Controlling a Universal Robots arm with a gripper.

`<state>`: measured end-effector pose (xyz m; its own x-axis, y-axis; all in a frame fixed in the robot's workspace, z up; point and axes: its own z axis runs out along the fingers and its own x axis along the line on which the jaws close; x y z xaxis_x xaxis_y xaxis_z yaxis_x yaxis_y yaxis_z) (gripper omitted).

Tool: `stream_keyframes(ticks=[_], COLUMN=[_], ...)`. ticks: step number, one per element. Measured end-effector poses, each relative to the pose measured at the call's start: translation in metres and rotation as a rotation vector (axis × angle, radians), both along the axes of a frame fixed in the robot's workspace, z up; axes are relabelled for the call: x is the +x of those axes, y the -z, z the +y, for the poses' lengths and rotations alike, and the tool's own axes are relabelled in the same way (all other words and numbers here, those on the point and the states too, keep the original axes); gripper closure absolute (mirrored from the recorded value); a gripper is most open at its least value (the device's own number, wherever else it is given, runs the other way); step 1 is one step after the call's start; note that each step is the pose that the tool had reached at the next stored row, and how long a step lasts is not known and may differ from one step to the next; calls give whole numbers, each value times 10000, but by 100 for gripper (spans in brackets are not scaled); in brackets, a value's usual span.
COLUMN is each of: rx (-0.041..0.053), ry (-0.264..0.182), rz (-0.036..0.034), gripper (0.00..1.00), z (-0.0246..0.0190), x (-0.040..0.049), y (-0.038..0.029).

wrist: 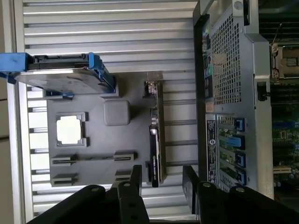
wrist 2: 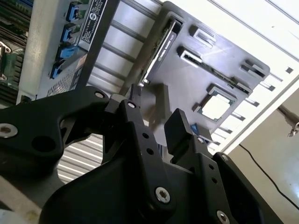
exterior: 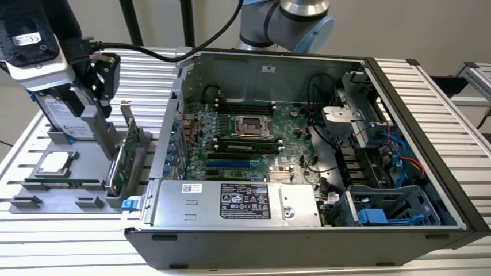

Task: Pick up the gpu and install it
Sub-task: 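Pick up the gpu and move the gpu toward the slot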

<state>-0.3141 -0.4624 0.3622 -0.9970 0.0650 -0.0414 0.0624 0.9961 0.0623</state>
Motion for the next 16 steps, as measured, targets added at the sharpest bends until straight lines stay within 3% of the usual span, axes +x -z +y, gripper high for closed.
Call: stream_keyframes(ticks=[16], rx=[1], ry=[1], rz=[-3], gripper=[0], z=[0], x=[0], y=[291])
